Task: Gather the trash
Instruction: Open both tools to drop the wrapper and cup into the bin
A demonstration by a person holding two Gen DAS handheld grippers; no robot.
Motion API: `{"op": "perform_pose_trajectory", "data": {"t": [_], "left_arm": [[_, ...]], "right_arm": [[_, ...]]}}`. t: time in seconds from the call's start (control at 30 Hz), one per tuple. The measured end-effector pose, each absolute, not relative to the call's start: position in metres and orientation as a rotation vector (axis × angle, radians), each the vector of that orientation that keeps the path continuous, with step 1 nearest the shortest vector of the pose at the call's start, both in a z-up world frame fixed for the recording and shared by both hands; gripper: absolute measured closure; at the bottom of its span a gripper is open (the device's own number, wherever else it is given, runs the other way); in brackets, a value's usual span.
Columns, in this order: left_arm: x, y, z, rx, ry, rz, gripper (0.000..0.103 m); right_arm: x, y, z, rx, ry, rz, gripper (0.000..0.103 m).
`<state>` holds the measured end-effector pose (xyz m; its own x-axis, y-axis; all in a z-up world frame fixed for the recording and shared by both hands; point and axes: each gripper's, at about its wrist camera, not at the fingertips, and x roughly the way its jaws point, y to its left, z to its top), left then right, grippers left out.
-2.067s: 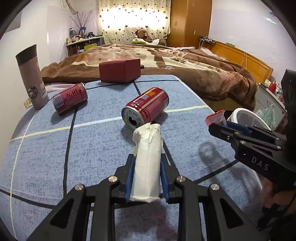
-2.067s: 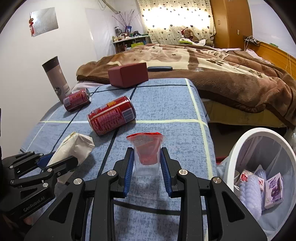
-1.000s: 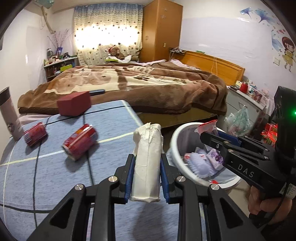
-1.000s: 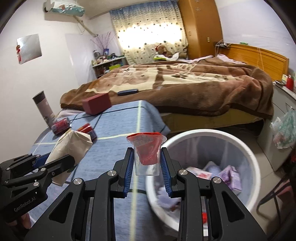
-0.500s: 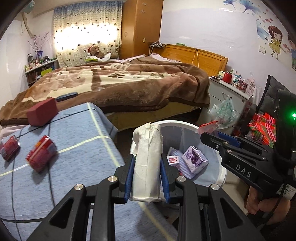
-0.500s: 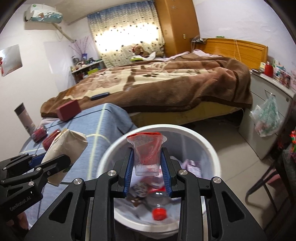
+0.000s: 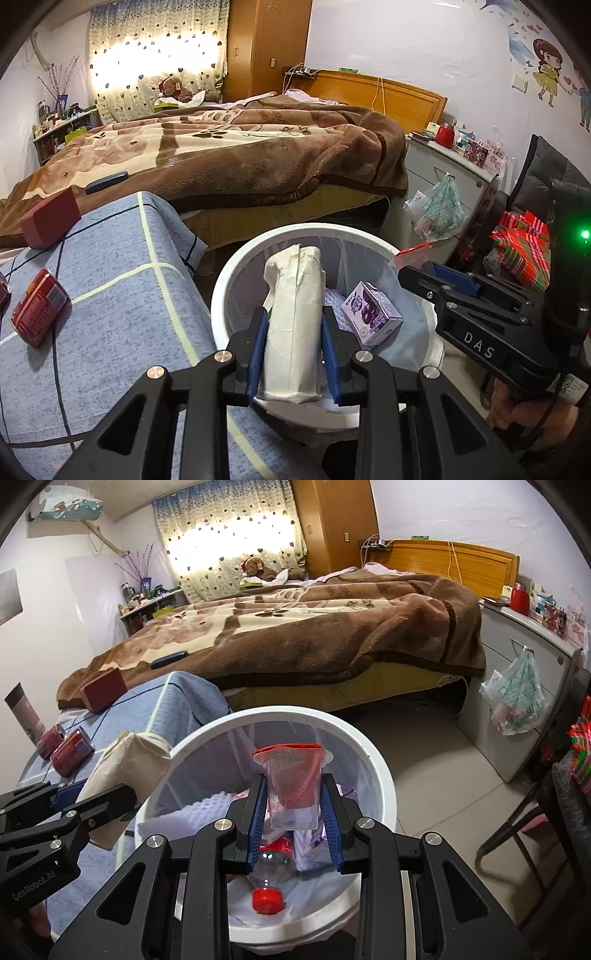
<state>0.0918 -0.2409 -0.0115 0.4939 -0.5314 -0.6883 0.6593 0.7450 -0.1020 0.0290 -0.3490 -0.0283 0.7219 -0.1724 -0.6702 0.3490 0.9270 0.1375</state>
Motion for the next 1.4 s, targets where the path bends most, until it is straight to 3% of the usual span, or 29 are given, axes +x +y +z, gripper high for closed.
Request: {"op": "perform_pose_trajectory", "data": {"t": [0.3,0.43,0.6,1.4], "left_arm": [[0.094,-0.246,-0.016,0.183,0.78,-0.719,0.063],[0.095,-0.245,-0.016,0.182,0.78,-0.708,0.053],[0.094,-0.241,-0.014,0.177,0.773,-0.693,0.045],[0.082,-0.205,0.002,0.141,0.716,-0.643,0.045]], "right_arm": [[0.029,-0.352,-0.034,0.258,0.735,-0.299,0.071],[0.03,-0.353,-0.033,0.26,0.732,-0.3,0.047],[0.028,-0.352,-0.031,0.261,0.719,-0.309,0.047],[0.02,-0.336,-0.018,0.261,0.672,-0.287,0.047]]}}
